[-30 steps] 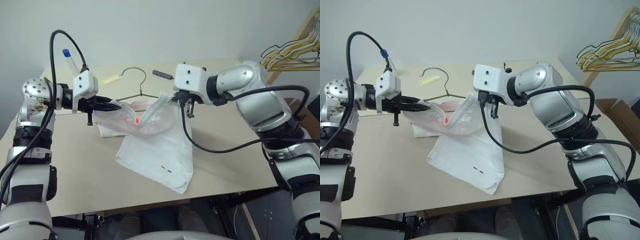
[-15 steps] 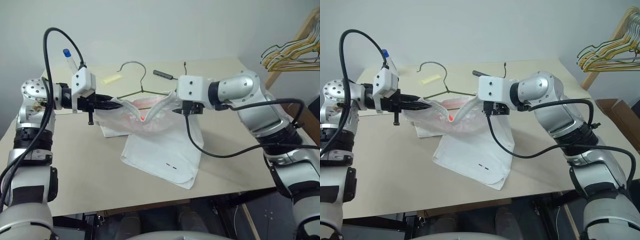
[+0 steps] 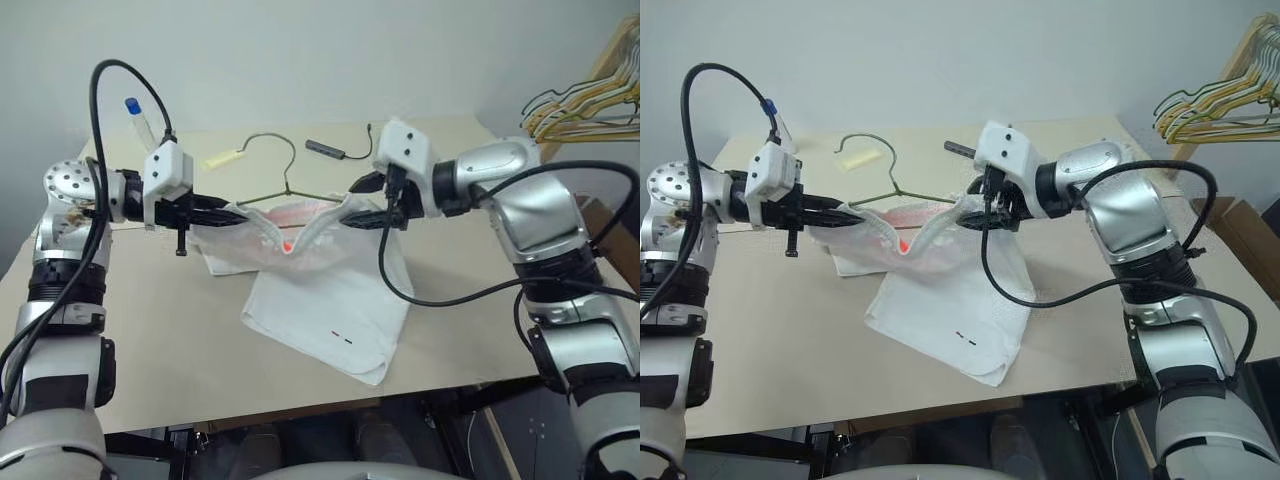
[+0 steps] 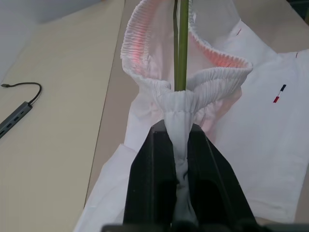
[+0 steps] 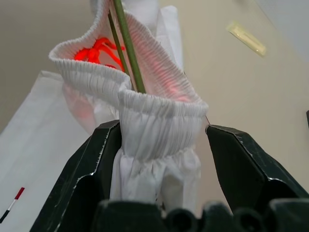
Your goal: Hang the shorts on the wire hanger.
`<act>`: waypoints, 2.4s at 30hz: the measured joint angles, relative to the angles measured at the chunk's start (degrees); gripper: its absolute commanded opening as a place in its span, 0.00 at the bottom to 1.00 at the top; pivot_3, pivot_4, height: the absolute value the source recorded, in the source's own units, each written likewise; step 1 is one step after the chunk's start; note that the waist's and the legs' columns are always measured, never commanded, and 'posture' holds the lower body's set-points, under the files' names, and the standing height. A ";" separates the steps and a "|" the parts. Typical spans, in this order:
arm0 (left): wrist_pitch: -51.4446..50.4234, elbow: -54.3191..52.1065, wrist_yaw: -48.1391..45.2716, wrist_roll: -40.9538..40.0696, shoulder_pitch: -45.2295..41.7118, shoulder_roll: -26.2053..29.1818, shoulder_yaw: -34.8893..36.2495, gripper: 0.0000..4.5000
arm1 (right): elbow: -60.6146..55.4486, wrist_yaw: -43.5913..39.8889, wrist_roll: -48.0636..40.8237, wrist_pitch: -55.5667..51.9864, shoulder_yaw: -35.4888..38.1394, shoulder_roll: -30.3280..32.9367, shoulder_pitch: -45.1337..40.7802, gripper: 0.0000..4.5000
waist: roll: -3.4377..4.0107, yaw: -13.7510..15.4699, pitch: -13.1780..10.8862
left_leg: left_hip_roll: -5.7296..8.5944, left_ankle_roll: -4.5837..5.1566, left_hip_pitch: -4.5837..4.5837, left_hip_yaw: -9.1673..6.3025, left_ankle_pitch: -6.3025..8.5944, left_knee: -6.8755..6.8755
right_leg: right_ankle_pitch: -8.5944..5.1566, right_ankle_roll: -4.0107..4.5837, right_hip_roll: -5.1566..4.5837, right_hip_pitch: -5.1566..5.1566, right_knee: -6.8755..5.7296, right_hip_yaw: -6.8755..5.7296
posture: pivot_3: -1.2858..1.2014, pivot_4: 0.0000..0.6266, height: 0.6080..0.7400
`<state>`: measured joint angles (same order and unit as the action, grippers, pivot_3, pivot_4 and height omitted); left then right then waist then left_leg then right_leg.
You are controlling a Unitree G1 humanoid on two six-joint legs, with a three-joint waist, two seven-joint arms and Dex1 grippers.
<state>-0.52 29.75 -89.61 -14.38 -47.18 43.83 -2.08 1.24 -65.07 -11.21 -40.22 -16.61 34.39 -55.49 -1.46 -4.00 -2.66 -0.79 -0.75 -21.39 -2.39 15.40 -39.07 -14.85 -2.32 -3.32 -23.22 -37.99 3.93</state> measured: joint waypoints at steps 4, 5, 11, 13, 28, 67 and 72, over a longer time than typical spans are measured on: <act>-0.05 -0.19 0.11 -0.32 0.39 0.00 0.00 0.00 | 0.47 -0.45 -1.97 -2.26 0.10 -0.29 -0.07 0.29 | 0.00 0.01 0.00 | 0.00 0.00 0.00 0.00 0.00 0.00 | 0.00 0.00 0.00 0.00 -0.01 0.00 | 0.51 0.00 1.00; -0.21 -0.19 0.12 -0.55 0.52 -0.04 0.02 0.00 | 0.47 -0.53 -2.24 -2.51 0.10 -0.29 -0.07 0.20 | 0.00 0.00 0.00 | 0.00 0.00 0.00 0.00 0.00 0.00 | 0.00 0.00 0.00 0.00 -0.01 0.00 | 0.51 0.00 1.00; -1.10 -0.13 0.55 -1.15 0.66 0.04 1.18 0.16 | -0.81 -1.15 -2.56 -2.38 -0.25 0.02 0.21 0.02 | 0.00 0.01 0.00 | 0.00 0.00 0.00 -0.01 0.00 0.00 | 0.00 0.00 0.00 -0.01 -0.01 0.00 | 0.51 0.00 1.00; -1.06 0.06 0.67 -1.97 0.67 -0.83 2.21 0.29 | -1.10 -0.96 -2.61 -2.39 -0.25 0.01 0.72 0.02 | 0.00 0.02 0.00 | 0.00 0.00 0.00 0.00 0.00 0.00 | 0.00 0.00 0.00 0.00 -0.01 0.00 | 0.51 0.00 1.00; -3.65 1.69 24.42 -7.38 -1.48 -9.21 13.90 1.00 | -6.89 15.66 -5.95 -16.44 14.23 0.97 14.61 0.02 | -0.04 -0.10 0.03 | 0.05 0.00 -0.13 -0.09 0.00 -0.04 | 0.01 0.00 -0.13 -0.03 0.03 -0.03 | 0.46 0.00 1.00; -12.28 -14.24 16.89 -24.00 5.72 -13.81 17.81 1.00 | 4.04 72.94 16.00 -39.20 53.62 4.24 0.70 0.02 | 0.54 -14.05 0.22 | 0.06 0.01 0.62 -0.27 0.01 0.28 | -0.09 -0.14 -0.13 0.90 0.40 0.31 | 0.42 0.00 1.00; -12.31 -15.25 16.33 -24.06 6.78 -13.81 17.36 1.00 | 12.56 77.94 17.29 -37.32 55.36 4.41 -3.53 0.02 | 0.66 -14.06 0.21 | 0.06 0.01 0.73 -0.13 0.02 0.34 | -0.10 -0.15 -0.10 0.95 0.42 0.35 | 0.42 0.00 1.00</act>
<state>-12.83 14.51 -73.28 -38.44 -40.40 30.03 15.28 13.80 12.87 6.08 -77.55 38.75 38.80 -59.01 -0.80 -18.05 -2.45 -0.73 -0.73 -20.65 -2.52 15.41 -38.72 -14.95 -2.48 -3.42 -22.27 -37.58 4.28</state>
